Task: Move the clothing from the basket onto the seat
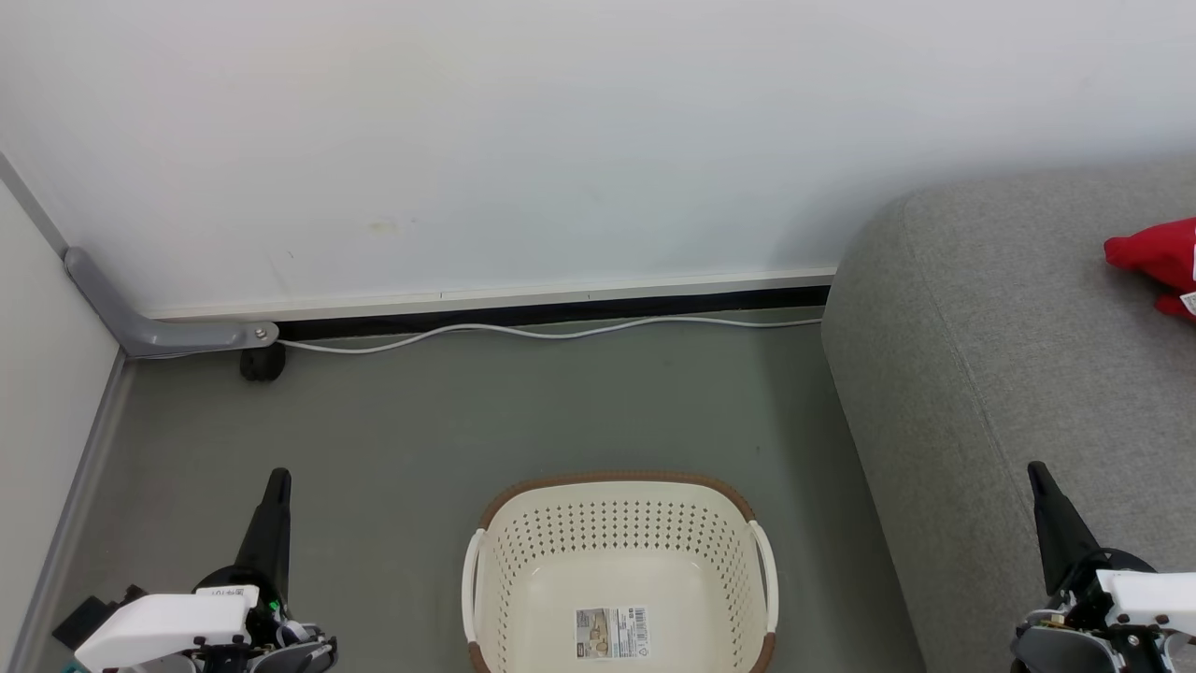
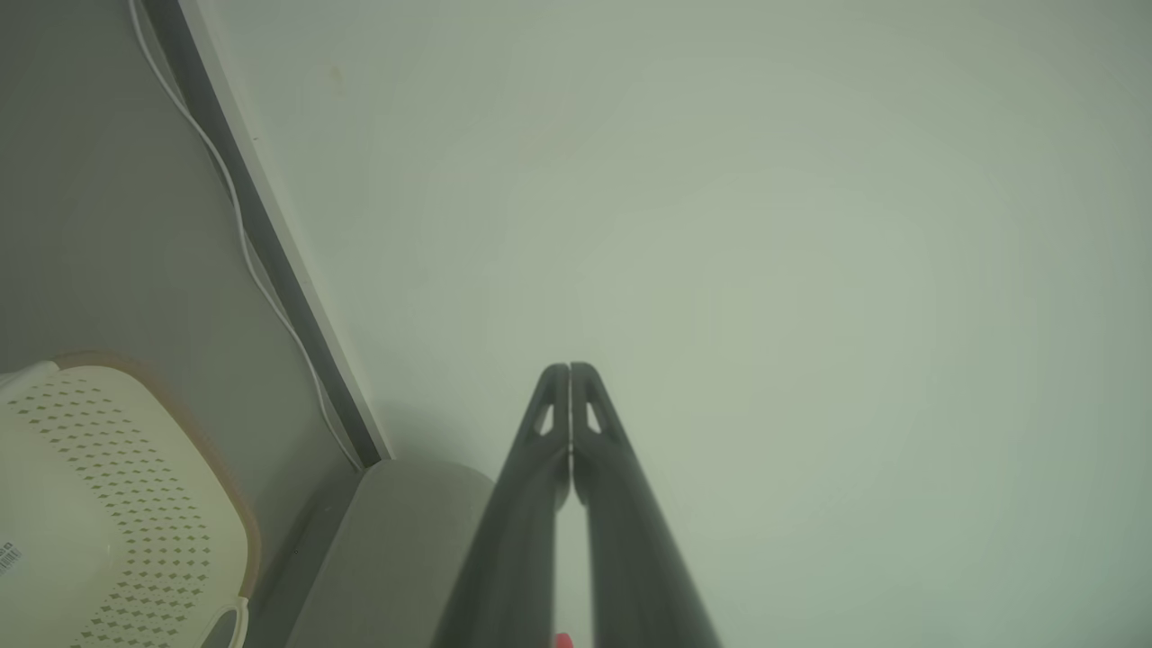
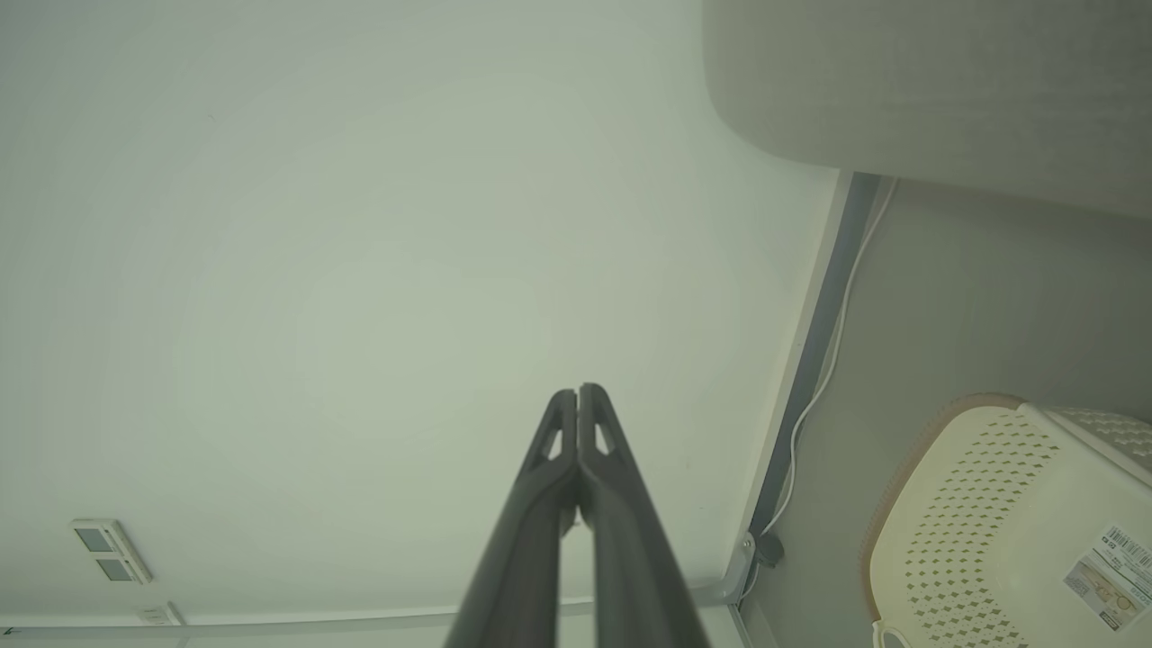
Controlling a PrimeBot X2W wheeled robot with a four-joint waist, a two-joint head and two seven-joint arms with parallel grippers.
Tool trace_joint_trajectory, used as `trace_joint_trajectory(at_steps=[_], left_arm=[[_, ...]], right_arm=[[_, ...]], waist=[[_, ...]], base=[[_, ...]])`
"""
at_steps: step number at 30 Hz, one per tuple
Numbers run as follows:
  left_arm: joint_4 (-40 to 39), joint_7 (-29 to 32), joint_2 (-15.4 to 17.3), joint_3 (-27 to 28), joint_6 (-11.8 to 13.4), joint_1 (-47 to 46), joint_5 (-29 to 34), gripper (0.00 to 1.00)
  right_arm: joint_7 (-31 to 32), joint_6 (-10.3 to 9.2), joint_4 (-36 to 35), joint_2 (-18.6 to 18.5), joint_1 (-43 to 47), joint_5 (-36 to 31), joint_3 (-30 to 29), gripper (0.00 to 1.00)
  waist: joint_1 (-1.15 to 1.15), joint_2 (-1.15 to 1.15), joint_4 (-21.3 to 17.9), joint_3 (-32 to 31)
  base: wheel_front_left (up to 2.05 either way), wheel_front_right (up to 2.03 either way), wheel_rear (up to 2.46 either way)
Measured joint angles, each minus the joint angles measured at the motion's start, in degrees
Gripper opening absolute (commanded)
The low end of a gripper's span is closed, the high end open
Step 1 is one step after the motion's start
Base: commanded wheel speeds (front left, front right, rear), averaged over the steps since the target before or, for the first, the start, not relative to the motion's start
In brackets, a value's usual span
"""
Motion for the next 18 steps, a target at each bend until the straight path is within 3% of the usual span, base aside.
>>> trace_joint_trajectory(at_steps=[18], left_arm=[[0.0,0.0,0.0,0.0,0.0,0.0,0.0,0.00]], right_arm=[[0.0,0.00,0.0,0.0,0.0,0.0,0.0,0.00]], waist=[[0.00,0.00,0.0,0.0]], base=[[0.00,0.00,0.00]])
